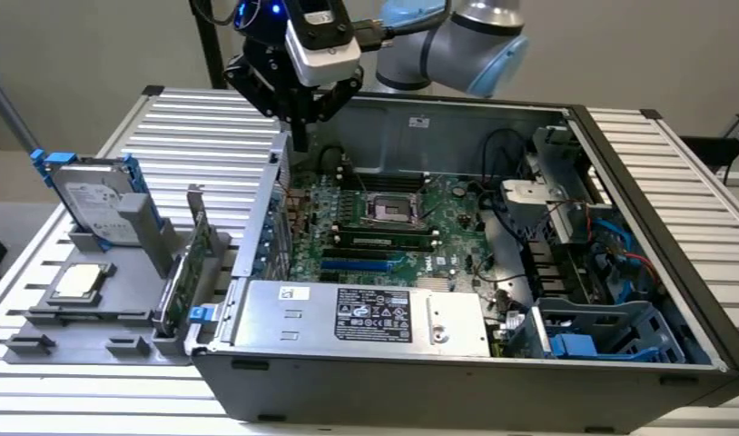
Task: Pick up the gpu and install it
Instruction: 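Reach for the gpu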
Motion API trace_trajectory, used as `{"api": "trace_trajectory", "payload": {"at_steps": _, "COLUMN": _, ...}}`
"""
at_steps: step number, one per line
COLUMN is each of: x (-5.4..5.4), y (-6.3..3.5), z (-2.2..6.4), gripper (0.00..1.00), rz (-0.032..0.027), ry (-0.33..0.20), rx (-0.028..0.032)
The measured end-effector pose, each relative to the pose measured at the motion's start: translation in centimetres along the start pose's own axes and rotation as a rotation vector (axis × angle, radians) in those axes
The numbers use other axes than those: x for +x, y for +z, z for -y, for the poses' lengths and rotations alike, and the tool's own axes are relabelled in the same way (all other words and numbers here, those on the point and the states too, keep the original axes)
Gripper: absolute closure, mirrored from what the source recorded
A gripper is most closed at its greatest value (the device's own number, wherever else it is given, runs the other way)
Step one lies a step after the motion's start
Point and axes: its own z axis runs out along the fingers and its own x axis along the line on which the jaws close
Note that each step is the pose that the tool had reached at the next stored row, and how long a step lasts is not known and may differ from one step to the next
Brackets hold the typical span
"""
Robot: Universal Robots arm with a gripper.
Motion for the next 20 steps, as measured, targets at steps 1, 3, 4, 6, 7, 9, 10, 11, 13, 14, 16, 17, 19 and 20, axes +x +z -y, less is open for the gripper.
{"api": "trace_trajectory", "payload": {"at_steps": 1, "x": 0.4, "y": 0.09, "z": 0.11, "gripper": 0.89, "rz": -0.0005, "ry": 0.000, "rx": 0.0003}}
{"api": "trace_trajectory", "payload": {"at_steps": 3, "x": 1.1, "y": 0.24, "z": 0.32, "gripper": 0.89, "rz": -0.0014, "ry": 0.000, "rx": 0.0012}}
{"api": "trace_trajectory", "payload": {"at_steps": 4, "x": 1.4, "y": 0.32, "z": 0.42, "gripper": 0.89, "rz": -0.0018, "ry": 0.000, "rx": 0.0016}}
{"api": "trace_trajectory", "payload": {"at_steps": 6, "x": 2.2, "y": 0.49, "z": 0.63, "gripper": 0.89, "rz": -0.0025, "ry": 0.000, "rx": 0.0022}}
{"api": "trace_trajectory", "payload": {"at_steps": 7, "x": 2.5, "y": 0.57, "z": 0.73, "gripper": 0.89, "rz": -0.0029, "ry": 0.000, "rx": 0.0026}}
{"api": "trace_trajectory", "payload": {"at_steps": 9, "x": 3.3, "y": 0.72, "z": 0.94, "gripper": 0.89, "rz": -0.0037, "ry": 0.000, "rx": 0.0035}}
{"api": "trace_trajectory", "payload": {"at_steps": 10, "x": 3.6, "y": 0.81, "z": 1.05, "gripper": 0.89, "rz": -0.0041, "ry": 0.000, "rx": 0.0039}}
{"api": "trace_trajectory", "payload": {"at_steps": 11, "x": 4.0, "y": 0.90, "z": 1.16, "gripper": 0.89, "rz": -0.0045, "ry": 0.000, "rx": 0.0043}}
{"api": "trace_trajectory", "payload": {"at_steps": 13, "x": 4.8, "y": 1.05, "z": 1.36, "gripper": 0.89, "rz": -0.0052, "ry": 0.000, "rx": 0.0051}}
{"api": "trace_trajectory", "payload": {"at_steps": 14, "x": 5.1, "y": 1.13, "z": 1.46, "gripper": 0.89, "rz": -0.0055, "ry": 0.000, "rx": 0.0055}}
{"api": "trace_trajectory", "payload": {"at_steps": 16, "x": 5.9, "y": 1.29, "z": 1.65, "gripper": 0.89, "rz": -0.0061, "ry": 0.000, "rx": 0.0066}}
{"api": "trace_trajectory", "payload": {"at_steps": 17, "x": 6.3, "y": 1.36, "z": 1.74, "gripper": 0.89, "rz": -0.0062, "ry": 0.000, "rx": 0.0071}}
{"api": "trace_trajectory", "payload": {"at_steps": 19, "x": 7.1, "y": 1.51, "z": 1.94, "gripper": 0.89, "rz": -0.0067, "ry": 0.000, "rx": 0.0083}}
{"api": "trace_trajectory", "payload": {"at_steps": 20, "x": 7.5, "y": 1.59, "z": 2.03, "gripper": 0.89, "rz": -0.0069, "ry": 0.000, "rx": 0.0088}}
